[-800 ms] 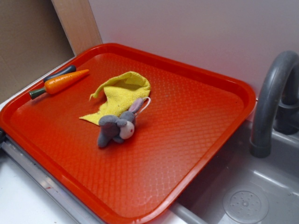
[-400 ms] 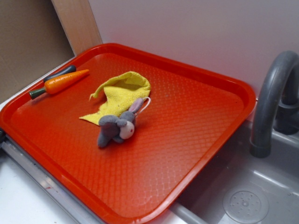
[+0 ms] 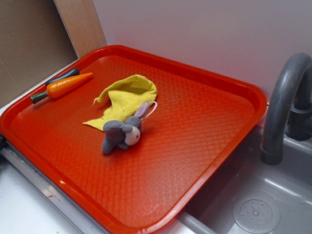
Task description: Grab the gray animal.
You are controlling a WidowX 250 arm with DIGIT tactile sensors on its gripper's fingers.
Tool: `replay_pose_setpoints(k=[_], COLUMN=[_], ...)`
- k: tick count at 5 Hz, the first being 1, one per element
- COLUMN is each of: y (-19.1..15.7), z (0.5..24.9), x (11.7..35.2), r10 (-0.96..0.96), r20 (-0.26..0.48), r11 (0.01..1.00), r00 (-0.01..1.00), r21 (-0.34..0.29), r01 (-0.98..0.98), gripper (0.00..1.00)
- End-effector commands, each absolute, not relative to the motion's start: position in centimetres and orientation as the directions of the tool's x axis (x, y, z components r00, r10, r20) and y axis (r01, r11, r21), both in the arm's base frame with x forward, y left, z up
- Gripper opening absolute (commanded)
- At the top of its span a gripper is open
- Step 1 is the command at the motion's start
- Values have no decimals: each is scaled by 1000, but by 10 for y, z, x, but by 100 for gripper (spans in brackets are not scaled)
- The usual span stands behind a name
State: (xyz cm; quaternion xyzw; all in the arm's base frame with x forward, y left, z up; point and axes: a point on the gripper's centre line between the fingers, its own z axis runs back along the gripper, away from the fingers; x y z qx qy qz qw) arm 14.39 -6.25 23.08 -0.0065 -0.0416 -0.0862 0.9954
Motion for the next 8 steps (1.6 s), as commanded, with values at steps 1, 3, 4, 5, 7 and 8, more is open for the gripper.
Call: replay_pose_setpoints(k=[1, 3, 4, 5, 7, 8], y=[-138, -201, -209, -223, -245, -247], z=[238, 198, 171, 134, 83, 61], x=[158, 177, 185, 191, 178, 171], r10=[-408, -509, -513, -574, -649, -664], r20=[159, 71, 6, -70, -198, -240], r11=[909, 860, 858, 819, 757, 744], r00=[899, 858, 858, 816, 734, 708], r21=[-18, 14, 20, -24, -78, -115], r01=[416, 510, 513, 574, 649, 658], gripper=[100, 100, 100, 100, 100, 100])
